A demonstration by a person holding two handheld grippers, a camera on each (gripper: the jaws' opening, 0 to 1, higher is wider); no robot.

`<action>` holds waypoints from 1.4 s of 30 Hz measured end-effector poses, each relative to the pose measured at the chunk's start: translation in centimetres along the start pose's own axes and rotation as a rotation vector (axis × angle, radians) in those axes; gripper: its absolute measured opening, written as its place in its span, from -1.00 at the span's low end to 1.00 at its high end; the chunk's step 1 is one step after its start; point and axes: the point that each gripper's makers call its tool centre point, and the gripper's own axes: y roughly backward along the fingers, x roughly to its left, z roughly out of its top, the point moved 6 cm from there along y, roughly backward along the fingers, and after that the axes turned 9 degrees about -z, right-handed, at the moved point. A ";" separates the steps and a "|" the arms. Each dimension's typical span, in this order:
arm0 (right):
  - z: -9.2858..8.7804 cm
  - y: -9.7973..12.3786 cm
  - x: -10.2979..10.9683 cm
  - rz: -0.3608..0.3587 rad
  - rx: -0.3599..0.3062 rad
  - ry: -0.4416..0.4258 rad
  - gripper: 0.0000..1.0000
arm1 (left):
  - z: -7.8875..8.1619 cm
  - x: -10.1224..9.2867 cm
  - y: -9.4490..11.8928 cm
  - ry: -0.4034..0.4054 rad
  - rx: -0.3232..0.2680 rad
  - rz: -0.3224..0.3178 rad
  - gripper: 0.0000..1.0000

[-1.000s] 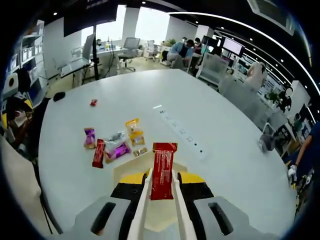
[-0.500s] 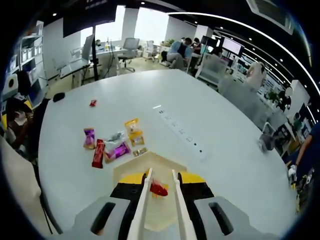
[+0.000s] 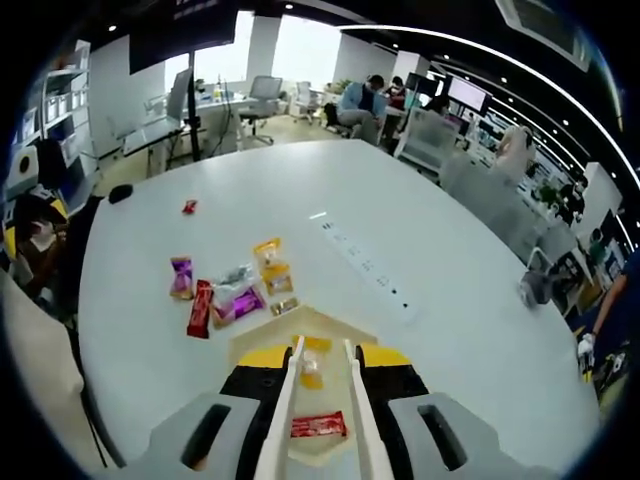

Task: Place the target food into the container with the food tongs after gripping and lifting it, then release it inside without dropping or visibly crushing the food.

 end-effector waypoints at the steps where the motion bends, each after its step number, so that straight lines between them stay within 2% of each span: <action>1: 0.1 0.0 0.1 0.003 -0.001 0.001 -0.50 | 0.0 0.0 0.0 0.000 0.000 0.000 0.22; 15: 0.5 -0.5 1.9 0.047 0.001 0.023 -0.49 | -0.1 0.0 0.2 0.003 -0.004 0.006 0.22; 42: 2.5 -2.9 5.7 0.135 -0.008 0.071 -0.49 | -0.5 0.5 1.1 0.023 -0.021 0.039 0.22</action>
